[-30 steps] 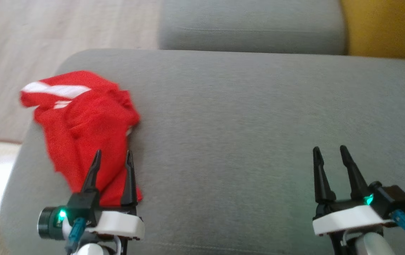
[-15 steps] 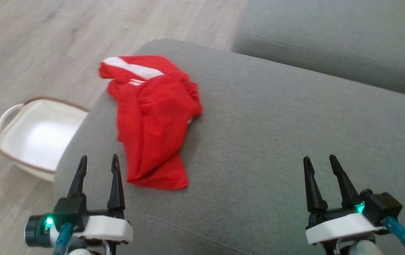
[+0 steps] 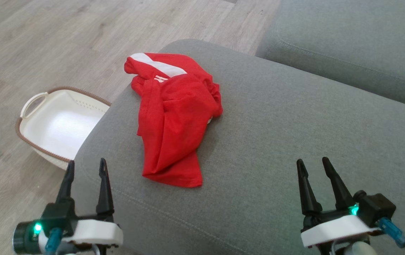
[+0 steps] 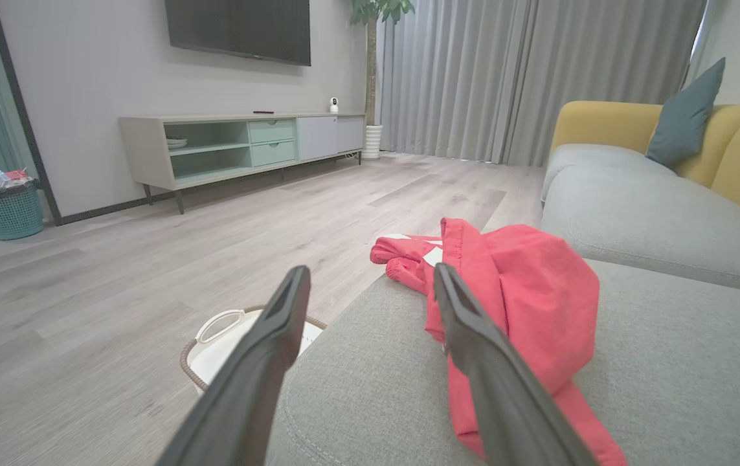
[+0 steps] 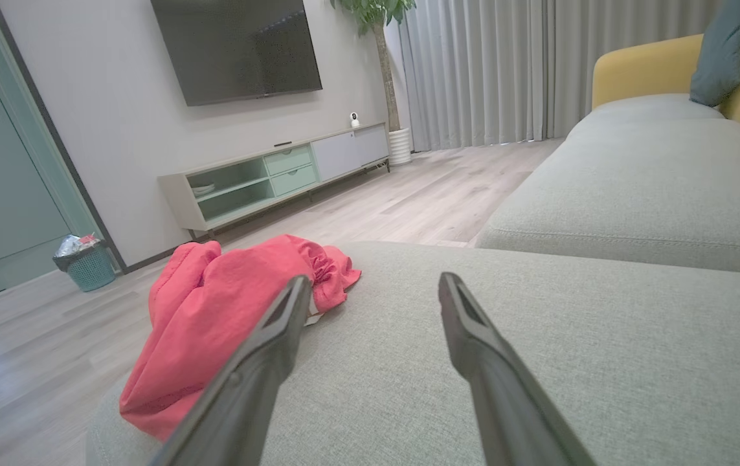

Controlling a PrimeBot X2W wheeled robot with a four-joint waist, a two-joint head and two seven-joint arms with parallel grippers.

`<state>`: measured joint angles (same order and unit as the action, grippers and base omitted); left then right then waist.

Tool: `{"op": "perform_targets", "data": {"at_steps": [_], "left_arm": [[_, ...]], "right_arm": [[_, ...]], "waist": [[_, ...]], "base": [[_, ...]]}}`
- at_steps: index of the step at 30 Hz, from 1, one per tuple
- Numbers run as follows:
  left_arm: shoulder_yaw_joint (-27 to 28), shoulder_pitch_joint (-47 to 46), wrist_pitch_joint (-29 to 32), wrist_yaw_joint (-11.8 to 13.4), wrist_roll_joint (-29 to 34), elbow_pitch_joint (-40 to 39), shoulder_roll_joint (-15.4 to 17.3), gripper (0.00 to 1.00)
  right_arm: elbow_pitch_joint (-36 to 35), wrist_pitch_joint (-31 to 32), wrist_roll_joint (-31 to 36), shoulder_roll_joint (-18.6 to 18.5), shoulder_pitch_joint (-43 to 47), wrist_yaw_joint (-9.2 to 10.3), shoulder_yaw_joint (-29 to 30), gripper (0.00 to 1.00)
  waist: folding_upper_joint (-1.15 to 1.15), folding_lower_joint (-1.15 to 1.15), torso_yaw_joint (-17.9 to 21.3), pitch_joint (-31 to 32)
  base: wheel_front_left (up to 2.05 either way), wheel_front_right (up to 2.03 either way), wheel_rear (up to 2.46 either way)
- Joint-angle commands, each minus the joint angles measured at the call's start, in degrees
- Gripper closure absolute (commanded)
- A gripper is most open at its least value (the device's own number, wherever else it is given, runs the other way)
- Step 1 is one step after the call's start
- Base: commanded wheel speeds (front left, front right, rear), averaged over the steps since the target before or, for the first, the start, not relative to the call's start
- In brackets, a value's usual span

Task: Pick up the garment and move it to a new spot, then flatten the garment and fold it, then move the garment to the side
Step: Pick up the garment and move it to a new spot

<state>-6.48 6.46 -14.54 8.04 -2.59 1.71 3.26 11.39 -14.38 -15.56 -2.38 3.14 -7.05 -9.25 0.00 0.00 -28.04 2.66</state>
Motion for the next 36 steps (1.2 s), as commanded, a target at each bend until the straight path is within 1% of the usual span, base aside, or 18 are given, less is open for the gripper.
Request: {"op": "perform_targets", "data": {"at_steps": [1, 3, 9, 13, 14, 15, 18, 20, 21, 24, 27, 32, 36], "left_arm": [[2.22, -2.75, -0.46, 0.07, 0.55, -2.27, 0.04, 0.0], [3.07, -3.13, -0.46, 0.06, 0.35, -2.41, 0.17, 0.0], [5.23, -6.69, -0.46, -1.36, -0.01, -1.66, 1.54, 0.0], [7.06, -11.33, -0.46, -3.38, -1.3, 1.57, 3.27, 0.0], [7.32, -12.79, -0.46, -4.11, -1.62, 2.89, 3.8, 0.0], [7.79, -15.96, -0.46, -5.7, -2.44, 6.3, 4.97, 0.0], [8.26, -21.84, -0.12, -7.95, -4.22, 12.5, 6.33, 0.0], [7.88, -26.22, 1.93, -9.6, -4.98, 17.03, 7.31, 0.0], [7.88, -26.22, 1.93, -9.6, -4.98, 17.03, 7.31, 0.0], [7.61, -31.91, 7.58, -11.43, -6.5, 23.76, 8.5, 0.0], [7.04, -36.61, 10.75, -12.52, -7.01, 28.59, 9.87, 0.0], [6.09, -41.85, 13.7, -13.84, -8.27, 35.73, 11.08, 0.0], [5.54, -44.92, 14.22, -14.23, -8.72, 40.79, 11.77, 0.0]], "right_arm": [[-1.73, -0.62, -0.14, -0.5, -1.51, -0.44, -1.13, 0.0], [-1.85, -0.62, 0.13, -0.5, -1.76, -0.44, -0.78, 0.0], [-2.24, -0.62, 2.06, -0.5, -3.43, -0.44, 1.43, 0.0], [-3.1, -0.62, 4.08, -0.5, -5.2, -0.44, 3.98, 0.0], [-3.46, -0.62, 4.58, -0.5, -5.67, -0.44, 4.82, 0.0], [-4.32, -0.62, 5.64, -0.5, -6.64, -0.44, 6.34, 0.0], [-5.98, -0.62, 7.4, -0.5, -8.21, -0.44, 8.81, 0.0], [-7.01, -0.62, 8.63, -0.5, -9.2, -0.44, 10.36, 0.0], [-7.01, -0.62, 8.63, -0.5, -9.2, -0.44, 10.36, 0.0], [-8.22, -0.62, 10.06, -0.5, -10.15, -0.44, 12.13, 0.0], [-8.76, -0.62, 11.06, -0.5, -10.72, -0.44, 13.19, 0.0], [-9.37, -0.62, 11.74, -0.5, -11.21, -0.44, 13.15, 0.0], [-9.66, -0.61, 12.03, -0.5, -11.29, -0.44, 12.8, 0.0]], "waist": [[0.0, 0.0, 0.36, -0.21], [0.0, 0.0, 1.22, -0.98], [0.0, 0.0, 4.64, -5.06], [0.0, 0.0, 6.98, -8.95], [0.0, 0.0, 7.46, -9.91], [0.0, 0.0, 8.49, -12.13], [0.0, 0.0, 9.82, -16.04], [0.0, 0.0, 10.36, -18.19], [0.0, 0.0, 10.36, -18.19], [0.0, 0.0, 11.26, -20.75], [0.0, 0.0, 12.08, -22.53], [0.0, 0.0, 13.1, -24.67], [0.0, 0.0, 13.56, -25.65]], "base": [[0.0, 0.0, 0.0], [0.0, 0.0, 0.0], [0.0, 0.0, 0.0], [0.0, 0.0, 0.0], [0.0, 0.0, 0.0], [0.0, 0.0, 0.0], [0.0, 0.0, 0.0], [0.0, 0.0, 0.0], [0.0, 0.0, 0.0], [0.0, 0.0, 0.0], [0.0, 0.0, 0.0], [0.0, 0.0, 0.0], [0.0, 0.0, 0.0]]}}
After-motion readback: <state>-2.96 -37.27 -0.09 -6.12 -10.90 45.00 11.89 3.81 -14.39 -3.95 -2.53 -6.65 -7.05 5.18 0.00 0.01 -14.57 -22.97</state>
